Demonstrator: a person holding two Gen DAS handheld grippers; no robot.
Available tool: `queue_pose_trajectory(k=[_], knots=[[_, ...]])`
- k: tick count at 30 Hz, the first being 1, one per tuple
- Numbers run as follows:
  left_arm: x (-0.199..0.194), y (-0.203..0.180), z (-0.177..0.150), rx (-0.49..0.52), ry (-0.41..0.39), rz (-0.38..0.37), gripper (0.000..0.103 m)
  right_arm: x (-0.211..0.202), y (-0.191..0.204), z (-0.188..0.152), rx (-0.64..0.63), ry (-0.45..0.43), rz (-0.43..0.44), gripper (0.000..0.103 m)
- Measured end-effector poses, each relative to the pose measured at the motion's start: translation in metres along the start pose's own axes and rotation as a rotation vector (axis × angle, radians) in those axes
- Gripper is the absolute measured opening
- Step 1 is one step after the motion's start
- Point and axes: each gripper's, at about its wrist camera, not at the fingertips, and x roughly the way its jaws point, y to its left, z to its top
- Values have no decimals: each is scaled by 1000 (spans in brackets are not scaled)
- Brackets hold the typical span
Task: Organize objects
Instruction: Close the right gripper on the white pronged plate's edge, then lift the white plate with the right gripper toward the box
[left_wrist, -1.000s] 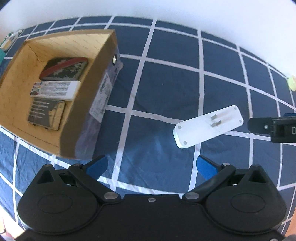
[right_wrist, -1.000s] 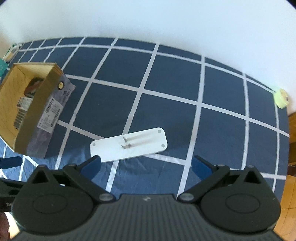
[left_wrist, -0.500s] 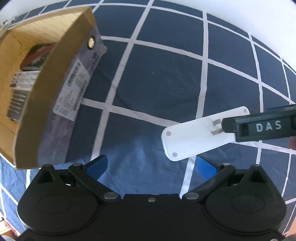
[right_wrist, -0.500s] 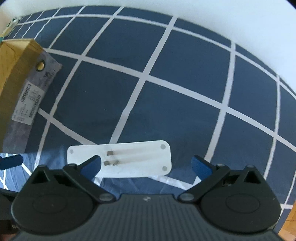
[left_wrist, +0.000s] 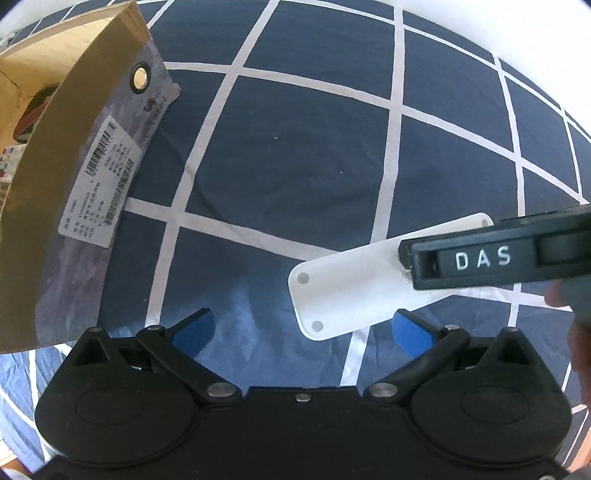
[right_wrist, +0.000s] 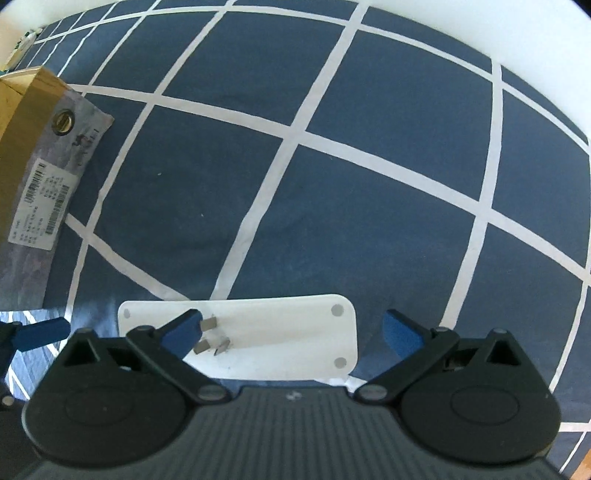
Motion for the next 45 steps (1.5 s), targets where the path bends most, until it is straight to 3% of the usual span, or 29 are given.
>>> queue_pose_trajectory(k=[6, 22, 30, 37, 45], knots=[[4, -2, 3, -16, -1, -24, 103, -1, -3, 2, -9, 10, 61, 87], [11, 1, 9, -46, 7, -122, 103, -3, -5, -6, 60, -3, 51, 87], [19, 3, 12, -65, 20, -129, 102, -2, -5, -4, 62, 3, 52, 87], [20, 3, 12, -69, 31, -181, 83, -3, -4, -6, 63, -2, 46, 87], [15, 2, 10, -28, 41, -163, 81, -3, 0, -10, 92, -2, 45, 87]])
